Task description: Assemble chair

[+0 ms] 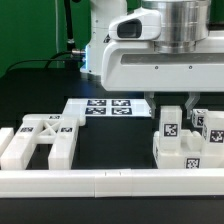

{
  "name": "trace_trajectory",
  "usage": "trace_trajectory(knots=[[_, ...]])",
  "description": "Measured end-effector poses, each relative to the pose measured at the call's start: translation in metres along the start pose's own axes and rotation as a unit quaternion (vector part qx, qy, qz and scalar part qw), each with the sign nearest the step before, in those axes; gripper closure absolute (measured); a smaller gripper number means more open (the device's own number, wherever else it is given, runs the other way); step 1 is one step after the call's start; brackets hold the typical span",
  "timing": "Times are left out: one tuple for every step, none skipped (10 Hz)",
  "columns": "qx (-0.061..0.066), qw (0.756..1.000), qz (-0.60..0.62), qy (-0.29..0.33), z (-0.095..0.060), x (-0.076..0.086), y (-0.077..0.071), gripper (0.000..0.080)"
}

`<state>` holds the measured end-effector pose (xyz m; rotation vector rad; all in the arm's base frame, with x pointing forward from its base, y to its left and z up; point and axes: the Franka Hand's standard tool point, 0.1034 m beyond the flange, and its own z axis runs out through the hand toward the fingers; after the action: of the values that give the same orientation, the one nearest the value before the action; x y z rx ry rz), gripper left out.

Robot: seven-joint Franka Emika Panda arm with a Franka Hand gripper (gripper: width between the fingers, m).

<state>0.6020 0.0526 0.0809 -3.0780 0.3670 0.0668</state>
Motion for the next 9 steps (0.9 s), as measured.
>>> trace_trajectory(knots=[[0.010, 0.996, 0.086, -0.003, 0.0001, 0.0003, 0.0011, 0.0514], [0.014, 0.987, 0.161, -0.005, 0.0002, 0.0008, 0.0025, 0.0512], [0.017, 0.977, 0.214, -0.005, 0.0006, 0.0010, 0.0019, 0.0512], [0.032, 0.958, 0.285, -0.002, 0.0011, 0.0019, 0.0011, 0.0512], [0.033, 0.944, 0.328, -0.001, 0.0013, 0.0023, -0.0001, 0.0512], [0.033, 0.927, 0.373, -0.005, 0.0012, 0.0032, -0.0013, 0.0512], [0.030, 0.916, 0.399, -0.012, 0.0009, 0.0042, -0.0025, 0.0512], [0.031, 0.914, 0.405, -0.010, 0.0012, 0.0050, -0.0029, 0.0512], [0.030, 0.914, 0.404, -0.010, 0.0017, 0.0048, -0.0030, 0.0512]])
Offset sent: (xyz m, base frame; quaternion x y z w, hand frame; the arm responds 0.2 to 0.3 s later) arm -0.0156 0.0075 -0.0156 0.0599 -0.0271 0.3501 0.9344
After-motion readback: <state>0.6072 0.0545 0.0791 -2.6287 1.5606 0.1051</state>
